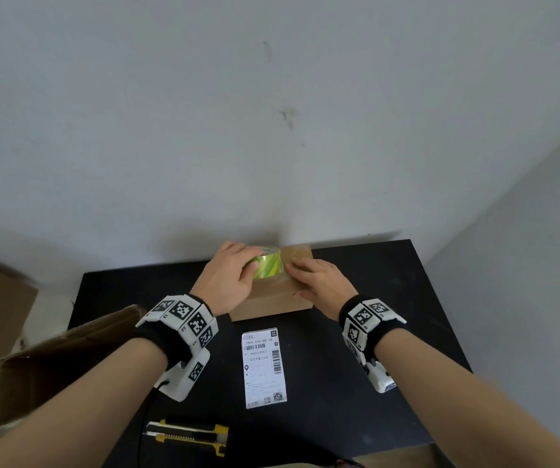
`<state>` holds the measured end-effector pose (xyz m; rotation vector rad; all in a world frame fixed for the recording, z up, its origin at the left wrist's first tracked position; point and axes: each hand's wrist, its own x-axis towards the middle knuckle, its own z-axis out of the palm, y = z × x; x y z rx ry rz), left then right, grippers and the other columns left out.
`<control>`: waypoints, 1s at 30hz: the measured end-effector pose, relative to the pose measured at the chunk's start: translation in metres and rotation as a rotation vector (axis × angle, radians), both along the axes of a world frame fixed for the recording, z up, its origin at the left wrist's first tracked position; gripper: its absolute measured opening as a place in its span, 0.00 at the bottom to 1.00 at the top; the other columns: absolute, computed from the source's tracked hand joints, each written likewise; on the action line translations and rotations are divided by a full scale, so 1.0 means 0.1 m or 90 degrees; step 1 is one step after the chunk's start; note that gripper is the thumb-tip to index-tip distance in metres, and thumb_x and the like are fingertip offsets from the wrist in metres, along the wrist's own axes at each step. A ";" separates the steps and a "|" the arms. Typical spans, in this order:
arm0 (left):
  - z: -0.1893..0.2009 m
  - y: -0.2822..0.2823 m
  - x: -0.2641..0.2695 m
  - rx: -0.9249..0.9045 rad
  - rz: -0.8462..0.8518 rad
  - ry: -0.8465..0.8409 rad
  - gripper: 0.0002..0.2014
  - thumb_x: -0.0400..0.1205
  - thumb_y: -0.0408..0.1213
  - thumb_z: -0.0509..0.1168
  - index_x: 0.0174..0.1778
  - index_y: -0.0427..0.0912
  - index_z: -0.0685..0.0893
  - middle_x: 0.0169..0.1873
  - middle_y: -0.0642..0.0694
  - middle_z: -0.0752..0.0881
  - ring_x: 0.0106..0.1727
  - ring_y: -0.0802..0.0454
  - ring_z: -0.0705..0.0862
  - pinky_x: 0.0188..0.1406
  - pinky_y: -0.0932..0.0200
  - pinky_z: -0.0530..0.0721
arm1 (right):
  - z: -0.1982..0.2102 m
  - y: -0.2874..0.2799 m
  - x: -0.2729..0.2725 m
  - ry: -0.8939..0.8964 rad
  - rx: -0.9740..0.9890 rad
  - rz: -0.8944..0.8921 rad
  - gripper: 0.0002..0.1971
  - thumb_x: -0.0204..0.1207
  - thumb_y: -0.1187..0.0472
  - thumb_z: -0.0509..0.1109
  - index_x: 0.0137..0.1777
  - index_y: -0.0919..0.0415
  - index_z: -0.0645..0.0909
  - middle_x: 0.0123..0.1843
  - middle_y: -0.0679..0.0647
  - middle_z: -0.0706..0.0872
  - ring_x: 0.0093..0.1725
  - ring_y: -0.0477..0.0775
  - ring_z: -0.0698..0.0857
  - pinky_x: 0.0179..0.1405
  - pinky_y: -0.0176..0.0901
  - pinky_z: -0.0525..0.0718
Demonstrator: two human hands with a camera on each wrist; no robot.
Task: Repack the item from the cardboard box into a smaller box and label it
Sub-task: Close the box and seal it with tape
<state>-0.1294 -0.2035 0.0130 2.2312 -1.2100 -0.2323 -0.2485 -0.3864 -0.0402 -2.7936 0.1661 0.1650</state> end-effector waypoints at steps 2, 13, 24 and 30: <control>-0.01 -0.06 0.00 0.000 0.006 0.021 0.14 0.82 0.29 0.60 0.63 0.39 0.83 0.54 0.45 0.85 0.59 0.48 0.75 0.59 0.61 0.70 | 0.01 0.01 0.00 0.010 -0.005 0.002 0.29 0.79 0.56 0.67 0.79 0.54 0.64 0.80 0.54 0.65 0.77 0.58 0.65 0.75 0.51 0.61; -0.03 -0.12 -0.04 0.022 0.001 0.092 0.15 0.83 0.31 0.60 0.65 0.42 0.83 0.54 0.45 0.86 0.56 0.46 0.76 0.59 0.51 0.73 | 0.13 0.01 0.18 0.019 0.242 -0.166 0.21 0.74 0.65 0.70 0.68 0.58 0.80 0.71 0.52 0.75 0.72 0.53 0.72 0.72 0.44 0.68; -0.10 -0.06 -0.12 0.030 0.030 0.119 0.16 0.83 0.33 0.62 0.68 0.41 0.81 0.66 0.47 0.82 0.67 0.49 0.73 0.68 0.56 0.68 | 0.17 0.13 0.28 0.021 0.392 -0.292 0.14 0.82 0.63 0.62 0.58 0.71 0.85 0.73 0.59 0.75 0.74 0.53 0.69 0.68 0.35 0.62; -0.26 0.15 -0.28 0.064 -0.035 0.069 0.14 0.82 0.36 0.63 0.63 0.43 0.84 0.54 0.49 0.84 0.58 0.51 0.78 0.69 0.46 0.72 | 0.08 0.18 0.25 0.030 0.372 -0.295 0.13 0.80 0.62 0.65 0.58 0.67 0.86 0.76 0.54 0.69 0.75 0.51 0.68 0.74 0.40 0.62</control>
